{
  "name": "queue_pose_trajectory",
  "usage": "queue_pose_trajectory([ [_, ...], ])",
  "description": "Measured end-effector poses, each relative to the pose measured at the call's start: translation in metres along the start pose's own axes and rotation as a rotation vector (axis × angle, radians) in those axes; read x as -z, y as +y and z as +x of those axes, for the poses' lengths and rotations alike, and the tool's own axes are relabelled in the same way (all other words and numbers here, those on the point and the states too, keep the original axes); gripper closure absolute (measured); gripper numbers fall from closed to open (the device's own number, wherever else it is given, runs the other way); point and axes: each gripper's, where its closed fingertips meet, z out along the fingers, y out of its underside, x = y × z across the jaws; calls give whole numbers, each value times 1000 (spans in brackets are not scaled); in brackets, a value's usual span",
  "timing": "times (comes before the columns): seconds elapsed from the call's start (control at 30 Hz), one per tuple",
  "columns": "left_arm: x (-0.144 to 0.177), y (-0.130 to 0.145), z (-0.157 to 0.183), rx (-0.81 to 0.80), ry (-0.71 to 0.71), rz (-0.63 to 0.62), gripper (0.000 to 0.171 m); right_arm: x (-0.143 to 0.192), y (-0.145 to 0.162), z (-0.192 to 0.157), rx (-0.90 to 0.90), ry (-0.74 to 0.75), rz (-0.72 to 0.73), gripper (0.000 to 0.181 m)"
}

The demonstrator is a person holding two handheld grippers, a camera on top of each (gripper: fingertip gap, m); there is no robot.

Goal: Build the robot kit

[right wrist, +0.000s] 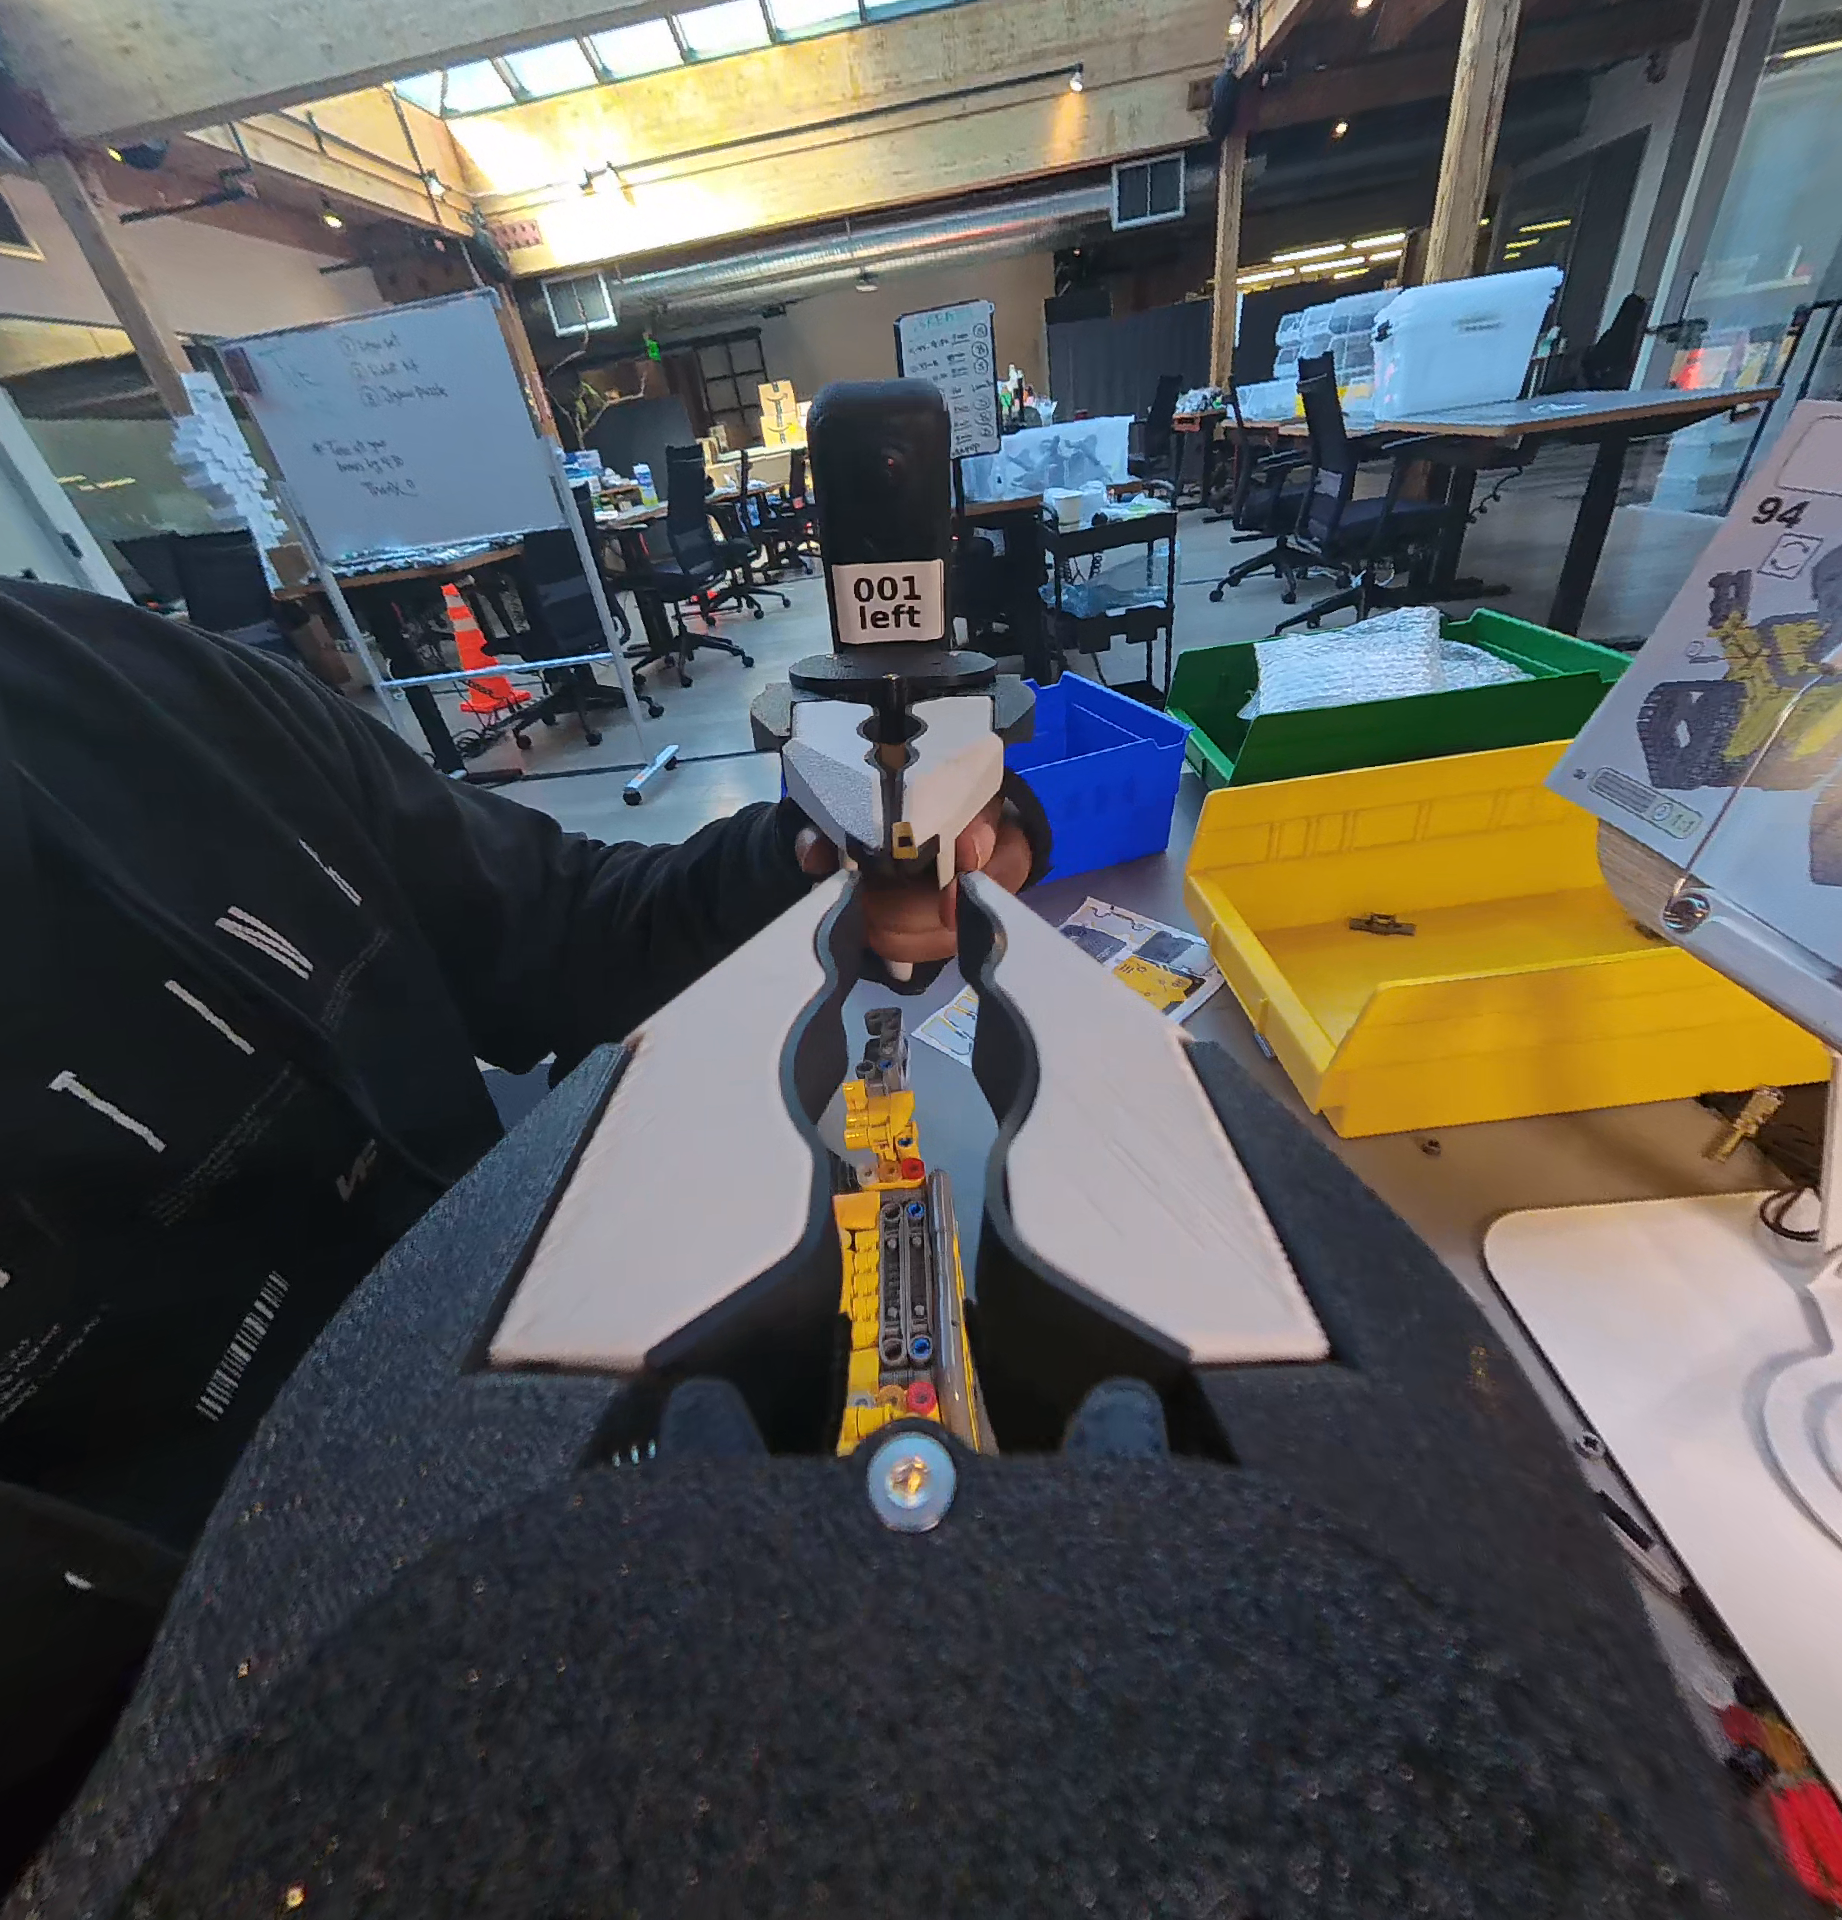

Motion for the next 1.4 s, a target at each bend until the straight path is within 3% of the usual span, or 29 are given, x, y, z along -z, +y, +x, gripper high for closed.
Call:
queue_pose_trajectory([
  [0.4,-4,5,0,-2,0,-16,171,-2,0,-5,27,-15,2,181],
  [1.17,-3,7,4,-15,4,-30,171,-1,2,-5,5,-28,-16,181],
  [1.4,4,9,3,-85,-37,-118,143,-2,1,-9,3,-38,-18,181],
])
